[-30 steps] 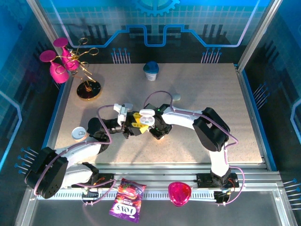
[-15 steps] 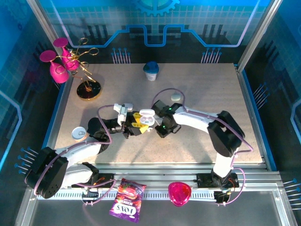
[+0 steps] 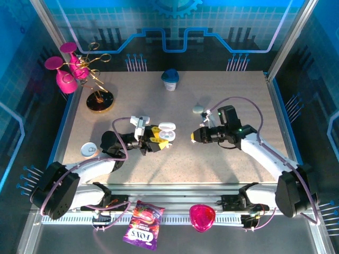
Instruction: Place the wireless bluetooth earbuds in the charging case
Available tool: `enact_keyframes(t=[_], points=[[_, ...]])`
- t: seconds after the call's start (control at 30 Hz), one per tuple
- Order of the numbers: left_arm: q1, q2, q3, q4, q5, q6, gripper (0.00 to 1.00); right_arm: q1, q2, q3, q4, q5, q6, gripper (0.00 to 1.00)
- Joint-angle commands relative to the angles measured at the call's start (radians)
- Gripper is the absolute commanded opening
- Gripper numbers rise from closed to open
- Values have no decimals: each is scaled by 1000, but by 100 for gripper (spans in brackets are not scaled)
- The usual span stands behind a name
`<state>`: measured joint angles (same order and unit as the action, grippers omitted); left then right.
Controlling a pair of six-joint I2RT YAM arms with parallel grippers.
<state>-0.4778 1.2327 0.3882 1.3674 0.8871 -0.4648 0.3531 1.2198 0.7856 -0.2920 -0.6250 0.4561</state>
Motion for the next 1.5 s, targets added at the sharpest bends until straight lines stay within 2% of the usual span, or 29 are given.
enact_keyframes(t=[0.0, 0.1, 0.17, 0.47, 0.63, 0.87, 1.47], points=[[-5, 18, -5, 33, -10, 38, 28, -48, -58, -72, 251, -237, 215, 17], [-4, 31, -5, 33, -9, 44, 28, -89, -87, -143, 493, -330, 414, 17], [-5, 33, -6, 33, -10, 44, 28, -104, -89, -163, 580, -361, 499, 17], [-5, 32, -18, 33, -13, 45, 28, -121, -77, -194, 667, -381, 733, 15], [-5, 31, -24, 33, -14, 48, 28, -121, -76, -196, 631, -377, 777, 15], [-5, 31, -22, 33, -11, 51, 28, -116, -53, -218, 695, -383, 905, 14], [-5, 57, -13, 33, -18, 60, 28, -99, -32, -209, 738, -396, 969, 14]])
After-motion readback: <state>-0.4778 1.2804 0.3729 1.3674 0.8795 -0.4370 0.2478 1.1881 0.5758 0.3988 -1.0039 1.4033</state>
